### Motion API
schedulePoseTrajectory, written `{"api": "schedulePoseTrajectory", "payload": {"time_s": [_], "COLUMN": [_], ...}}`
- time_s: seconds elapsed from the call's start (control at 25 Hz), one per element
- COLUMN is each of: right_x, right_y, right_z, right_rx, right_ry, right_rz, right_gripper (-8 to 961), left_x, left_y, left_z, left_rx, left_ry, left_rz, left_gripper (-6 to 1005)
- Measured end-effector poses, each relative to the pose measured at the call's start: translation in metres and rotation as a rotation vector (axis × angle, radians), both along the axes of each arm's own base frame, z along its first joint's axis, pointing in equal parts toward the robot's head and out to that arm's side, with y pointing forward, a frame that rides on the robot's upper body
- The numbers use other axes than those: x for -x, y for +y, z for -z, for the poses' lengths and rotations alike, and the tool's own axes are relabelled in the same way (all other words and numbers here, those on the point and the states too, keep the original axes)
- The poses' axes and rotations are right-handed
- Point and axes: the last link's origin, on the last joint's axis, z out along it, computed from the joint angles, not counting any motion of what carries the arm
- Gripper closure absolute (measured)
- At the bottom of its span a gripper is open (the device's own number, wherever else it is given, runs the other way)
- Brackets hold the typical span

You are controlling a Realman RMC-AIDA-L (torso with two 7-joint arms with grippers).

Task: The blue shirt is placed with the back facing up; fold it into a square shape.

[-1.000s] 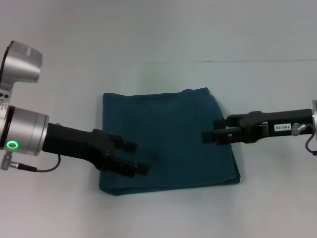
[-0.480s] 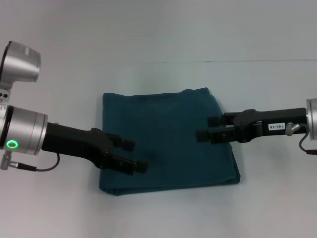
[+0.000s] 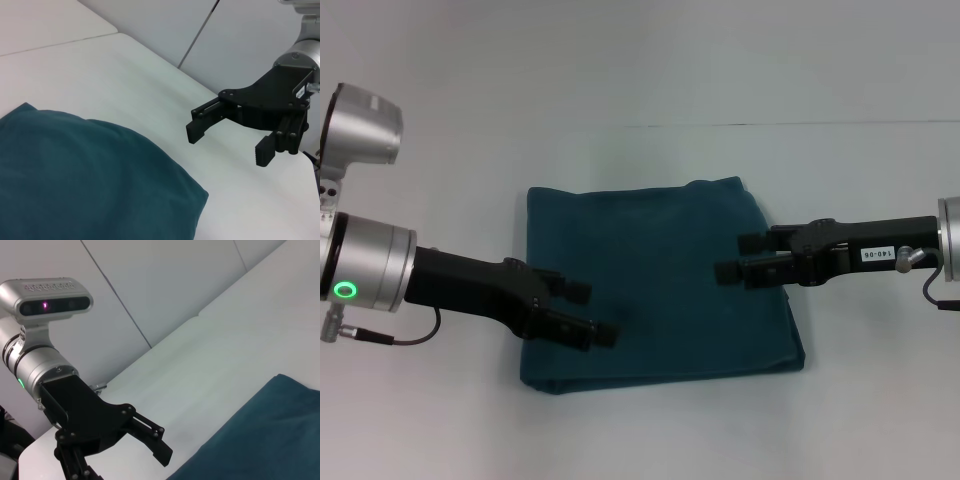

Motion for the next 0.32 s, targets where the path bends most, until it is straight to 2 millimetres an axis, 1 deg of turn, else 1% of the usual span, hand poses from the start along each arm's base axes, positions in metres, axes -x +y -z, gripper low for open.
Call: {"api": "schedulePoseTrajectory", "payload": {"time_s": [0.32], "right_x": [-0.0004], "right_y": [0.0003], "right_z": [-0.0001], "right_rx": [-0.004], "right_ry": [-0.001], "right_rz": [-0.002], "right_gripper": [38], "left_x": [0.0], "left_y": [0.0004], "left_z": [-0.0002], "left_rx": [-0.003], "left_ry": [0.001], "left_rz": [0.0], "left_gripper": [62]}}
